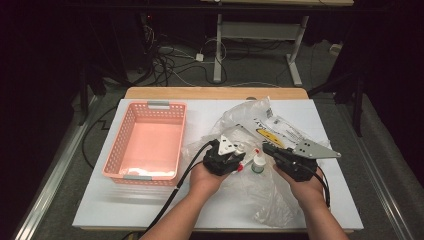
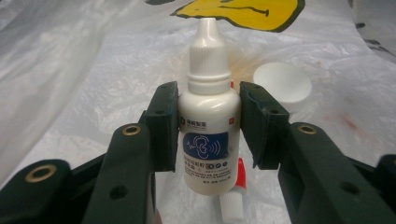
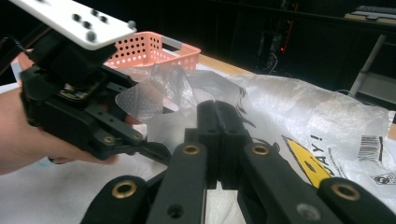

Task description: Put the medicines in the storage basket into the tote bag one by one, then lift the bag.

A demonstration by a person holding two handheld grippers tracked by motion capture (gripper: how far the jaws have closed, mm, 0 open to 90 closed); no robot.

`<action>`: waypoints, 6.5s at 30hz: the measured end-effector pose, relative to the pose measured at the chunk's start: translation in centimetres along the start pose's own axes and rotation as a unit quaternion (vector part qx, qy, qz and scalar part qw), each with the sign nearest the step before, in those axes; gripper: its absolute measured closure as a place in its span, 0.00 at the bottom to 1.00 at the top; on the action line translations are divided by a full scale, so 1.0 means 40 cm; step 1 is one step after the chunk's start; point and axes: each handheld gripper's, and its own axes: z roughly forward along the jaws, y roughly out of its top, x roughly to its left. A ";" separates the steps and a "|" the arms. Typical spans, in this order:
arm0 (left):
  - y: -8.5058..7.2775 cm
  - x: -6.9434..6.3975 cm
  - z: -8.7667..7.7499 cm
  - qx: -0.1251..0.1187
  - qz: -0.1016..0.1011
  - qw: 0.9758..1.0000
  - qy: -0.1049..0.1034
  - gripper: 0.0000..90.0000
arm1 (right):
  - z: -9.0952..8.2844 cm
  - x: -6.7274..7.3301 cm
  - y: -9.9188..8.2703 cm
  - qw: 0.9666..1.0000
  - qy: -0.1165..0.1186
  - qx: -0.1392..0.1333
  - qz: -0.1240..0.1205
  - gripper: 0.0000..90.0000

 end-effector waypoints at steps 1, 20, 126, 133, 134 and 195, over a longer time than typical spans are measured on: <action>0.001 0.001 0.007 0.001 0.000 1.000 0.002 0.65 | 0.001 0.000 -0.001 1.000 -0.001 -0.001 0.000 1.00; -0.007 0.035 0.094 0.002 -0.018 1.000 0.025 0.65 | 0.011 -0.004 -0.012 1.000 0.001 0.008 0.007 1.00; -0.176 -0.021 -0.084 0.054 -0.020 0.998 -0.035 0.99 | 0.007 -0.002 -0.019 1.000 -0.002 0.016 0.007 1.00; -0.174 -0.019 -0.101 0.012 -0.022 0.999 -0.041 0.99 | -0.003 -0.006 -0.016 1.000 -0.005 0.009 0.011 1.00; -0.174 -0.020 -0.103 0.010 -0.021 0.999 -0.041 0.99 | -0.004 -0.007 -0.015 1.000 -0.005 0.008 0.008 1.00; 0.210 0.046 -0.270 -0.206 0.053 0.976 0.052 0.99 | 0.050 -0.061 0.180 0.993 -0.059 -0.101 0.028 1.00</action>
